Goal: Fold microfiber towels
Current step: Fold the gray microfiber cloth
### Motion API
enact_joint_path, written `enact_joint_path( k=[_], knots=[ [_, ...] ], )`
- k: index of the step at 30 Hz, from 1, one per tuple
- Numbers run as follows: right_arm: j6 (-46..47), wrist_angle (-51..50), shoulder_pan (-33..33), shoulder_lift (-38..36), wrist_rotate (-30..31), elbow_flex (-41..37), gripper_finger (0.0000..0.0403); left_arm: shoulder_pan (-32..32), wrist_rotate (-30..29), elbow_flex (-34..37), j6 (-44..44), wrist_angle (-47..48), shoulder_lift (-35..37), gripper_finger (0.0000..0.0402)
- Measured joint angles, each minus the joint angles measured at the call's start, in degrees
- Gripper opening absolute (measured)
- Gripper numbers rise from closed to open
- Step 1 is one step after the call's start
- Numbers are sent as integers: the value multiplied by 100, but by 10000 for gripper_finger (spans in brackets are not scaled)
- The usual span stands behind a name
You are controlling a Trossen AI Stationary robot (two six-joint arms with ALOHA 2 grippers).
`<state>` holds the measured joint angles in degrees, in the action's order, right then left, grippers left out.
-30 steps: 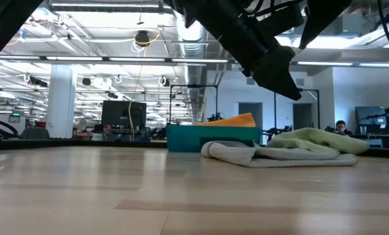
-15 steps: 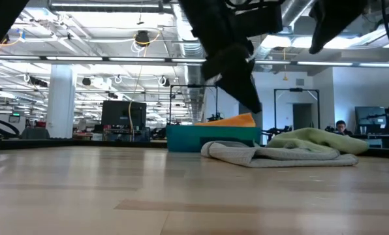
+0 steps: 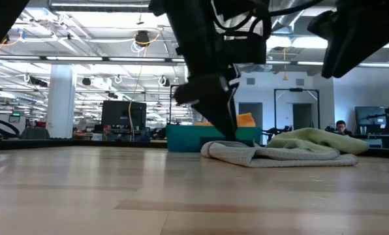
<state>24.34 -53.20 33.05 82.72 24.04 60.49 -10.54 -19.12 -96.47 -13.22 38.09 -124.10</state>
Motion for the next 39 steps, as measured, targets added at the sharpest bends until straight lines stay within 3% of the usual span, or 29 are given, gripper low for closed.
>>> enact_joint_path(
  k=[6, 23, 30, 39],
  knots=[
    [-66, 907, -73, 700, -3, 0, 124, 272, -619, 298, 176, -131, 5, 154],
    [219, 1477, -855, 2168, -127, 9, 124, 745, -304, 419, 344, 495, 8, 154],
    [219, 1242, -1058, 2207, -230, 2, 124, 695, 220, 500, 588, 857, -27, 154],
    [-113, 996, -1406, 2262, -198, 2, 124, 496, 362, 504, 1022, 1123, -32, 153]
  ],
)
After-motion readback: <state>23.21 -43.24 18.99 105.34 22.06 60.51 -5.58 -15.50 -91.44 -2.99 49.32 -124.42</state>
